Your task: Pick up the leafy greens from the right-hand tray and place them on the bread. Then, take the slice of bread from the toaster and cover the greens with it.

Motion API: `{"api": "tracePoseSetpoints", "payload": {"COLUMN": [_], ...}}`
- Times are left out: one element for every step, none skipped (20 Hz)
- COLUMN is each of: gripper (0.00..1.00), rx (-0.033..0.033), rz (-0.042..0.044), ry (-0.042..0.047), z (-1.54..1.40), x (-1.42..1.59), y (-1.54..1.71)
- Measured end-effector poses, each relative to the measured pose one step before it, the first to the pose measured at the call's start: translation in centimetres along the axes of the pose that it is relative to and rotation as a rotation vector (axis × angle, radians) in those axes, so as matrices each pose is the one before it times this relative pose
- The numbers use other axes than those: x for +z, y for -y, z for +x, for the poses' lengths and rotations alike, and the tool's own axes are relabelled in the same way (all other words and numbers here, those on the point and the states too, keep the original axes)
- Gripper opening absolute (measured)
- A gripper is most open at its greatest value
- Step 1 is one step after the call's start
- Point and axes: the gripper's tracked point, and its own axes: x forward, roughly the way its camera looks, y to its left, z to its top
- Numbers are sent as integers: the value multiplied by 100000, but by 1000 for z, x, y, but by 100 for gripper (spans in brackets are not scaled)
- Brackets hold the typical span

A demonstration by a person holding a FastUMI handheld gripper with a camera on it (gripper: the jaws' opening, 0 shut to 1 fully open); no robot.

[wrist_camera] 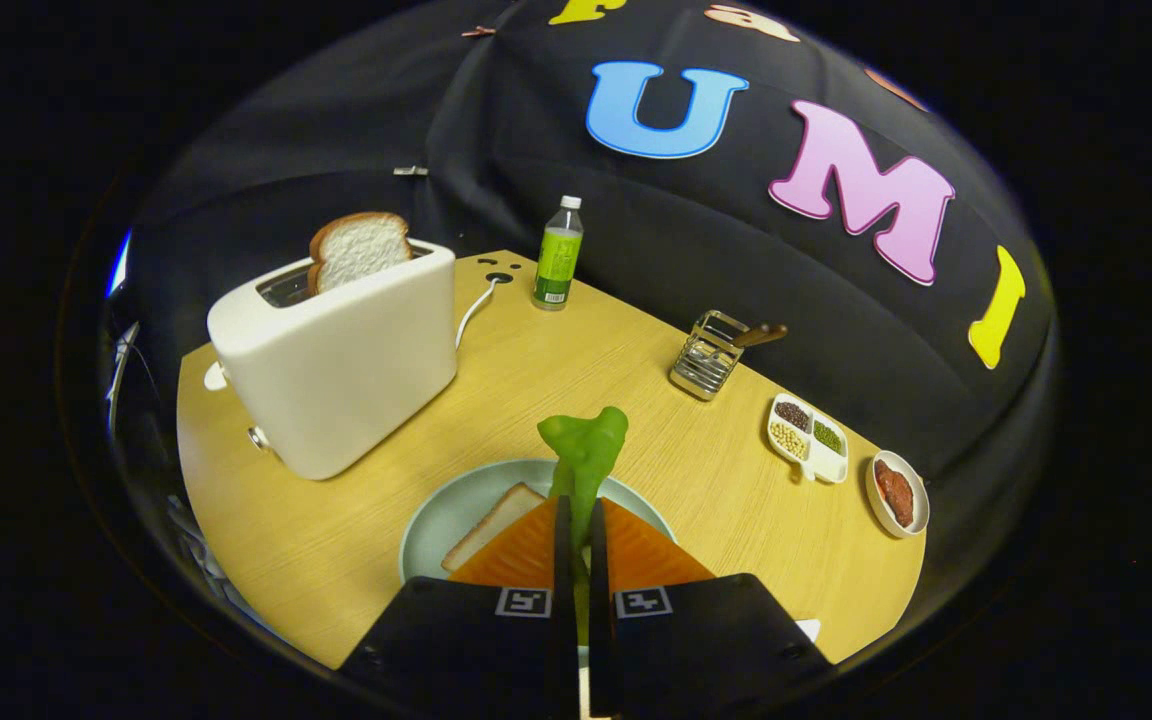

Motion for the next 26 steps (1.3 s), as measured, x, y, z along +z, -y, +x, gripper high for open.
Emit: {"api": "tracePoseSetpoints", "payload": {"gripper": [10,12,13,16,18,23,26,40,47,54,62,75,78,80,83,90,90,96,97,98,99,99,99,99,99,99], "rx": [462,251,252,-310,538,222,392,607,818,561,208,58,257,-351,-15,600,-402,650,203,794,898,774,1269,1053,1473,1667], "rz": [-1069,-242,559,1025,1249,1086,697,173,36,135,466,1153,1662,1698,1804,1981,1338,1128,1053,1330,939,201,-493,-603,-337,-85], "ry": [-766,-1015,-806,-908,-1433,-976,-532,-767,-1062,-1034,-616,-691,-1110,-728,-391,319,833,974,506,1117,1599,1662,2022,1672,2024,2440], "z": [401,113,231,103,335,188,131,239,202,137,72,214,52,14,12,-234,-210,-530,-47,-480,-534,-519,-614,-427,-461,-397], "x": [-326,-311,-255,-195,-451,-233,-42,-160,-265,-208,-142,-162,-217,-132,109,203,301,402,213,344,587,706,911,811,1026,1277], "y": [-440,-213,-287,-15,-189,-128,-134,-177,-275,-221,-169,-23,-76,89,124,-68,124,-34,-171,-178,-384,-307,-505,-510,-653,-769]}}
